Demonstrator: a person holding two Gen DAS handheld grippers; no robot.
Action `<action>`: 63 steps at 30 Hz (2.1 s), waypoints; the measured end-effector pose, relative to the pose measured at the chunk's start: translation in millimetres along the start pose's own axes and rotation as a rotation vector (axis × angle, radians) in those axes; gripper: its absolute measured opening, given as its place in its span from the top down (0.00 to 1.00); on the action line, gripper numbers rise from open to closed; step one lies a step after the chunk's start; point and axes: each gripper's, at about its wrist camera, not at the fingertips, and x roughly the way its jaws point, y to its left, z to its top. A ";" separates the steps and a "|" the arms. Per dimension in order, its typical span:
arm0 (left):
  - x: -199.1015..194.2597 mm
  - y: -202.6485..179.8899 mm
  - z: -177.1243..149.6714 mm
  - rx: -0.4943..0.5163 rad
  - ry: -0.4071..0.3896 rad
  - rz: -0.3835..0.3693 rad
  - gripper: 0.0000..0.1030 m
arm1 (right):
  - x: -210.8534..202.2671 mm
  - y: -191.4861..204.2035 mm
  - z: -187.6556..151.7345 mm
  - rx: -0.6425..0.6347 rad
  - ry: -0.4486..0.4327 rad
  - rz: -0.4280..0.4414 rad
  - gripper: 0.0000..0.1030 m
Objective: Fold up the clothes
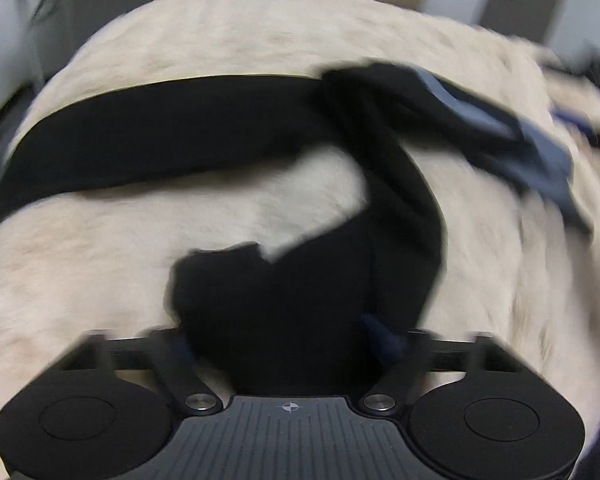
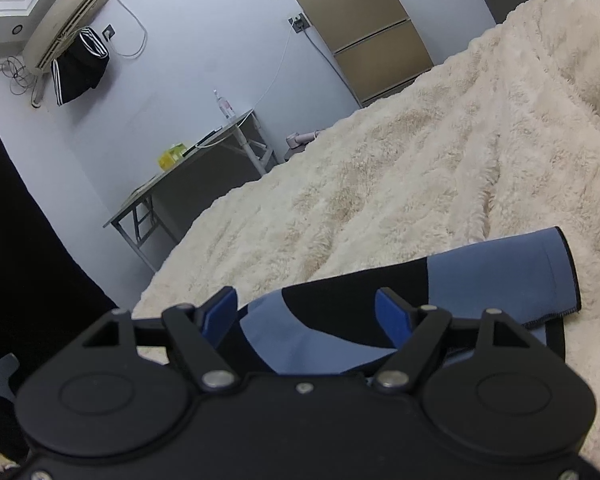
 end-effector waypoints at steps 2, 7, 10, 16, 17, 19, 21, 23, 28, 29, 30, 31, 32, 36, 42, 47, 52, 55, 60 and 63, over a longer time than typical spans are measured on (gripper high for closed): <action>-16.4 6.4 10.5 -0.050 -0.058 0.012 0.95 | 1.9 -1.3 -5.0 -0.028 0.014 -0.032 0.26; -90.0 52.3 45.9 -0.074 -0.225 0.125 0.95 | 4.1 -7.1 -4.3 0.025 0.021 -0.021 0.26; -125.6 89.4 53.9 -0.103 -0.258 0.220 0.95 | 2.6 -3.2 -4.1 0.016 0.023 -0.015 0.26; -84.1 165.4 44.0 -0.266 -0.052 0.313 0.72 | -0.4 4.4 -3.7 -0.001 0.025 -0.001 0.26; -77.6 172.0 37.9 -0.315 -0.026 0.274 0.66 | -0.9 5.7 -3.6 -0.004 0.026 0.001 0.26; -77.0 164.8 31.7 -0.321 -0.043 0.243 0.53 | -1.9 8.3 -3.5 -0.010 0.027 0.006 0.25; -80.2 148.3 31.3 -0.287 -0.085 0.249 0.47 | -0.1 7.5 -2.9 -0.021 0.029 0.004 0.22; -84.7 127.2 34.3 -0.237 -0.134 0.215 0.40 | 4.8 6.3 -3.7 -0.027 0.045 0.003 0.22; -82.3 85.8 42.7 -0.129 -0.164 0.154 0.33 | 9.5 5.7 -5.3 -0.028 0.065 0.007 0.22; -79.6 78.7 42.7 -0.113 -0.160 0.156 0.31 | 9.4 5.5 -4.9 -0.028 0.065 0.007 0.22; -76.8 71.5 42.9 -0.096 -0.154 0.155 0.30 | 9.3 5.3 -4.5 -0.029 0.064 0.007 0.22; -73.4 63.6 43.8 -0.081 -0.144 0.142 0.27 | 9.2 5.1 -4.1 -0.029 0.064 0.006 0.21; -70.3 55.8 44.4 -0.067 -0.136 0.129 0.26 | 8.7 5.1 -4.2 -0.024 0.064 0.005 0.21; -68.8 24.1 38.5 -0.048 -0.172 0.055 0.23 | 4.9 2.1 -2.0 0.004 0.048 -0.013 0.21; -39.2 2.0 40.3 0.004 -0.166 0.042 0.21 | 0.0 1.3 0.3 0.019 0.019 -0.027 0.21; -19.1 -14.6 53.5 0.077 -0.254 0.097 0.21 | -1.0 -1.3 1.1 0.036 0.013 -0.023 0.21; 21.6 -46.0 82.9 0.260 -0.253 0.157 0.24 | -1.8 -4.8 1.9 0.059 0.007 -0.018 0.21; 41.5 -62.4 90.4 0.384 -0.214 0.175 0.83 | -2.3 -6.9 2.4 0.072 0.003 -0.015 0.21; 0.4 -86.0 82.9 0.487 -0.345 0.166 0.91 | -3.1 -10.4 3.3 0.095 -0.003 -0.009 0.21; -33.6 -100.3 63.6 0.571 -0.382 0.136 0.91 | -3.5 -12.5 3.8 0.108 -0.007 -0.006 0.21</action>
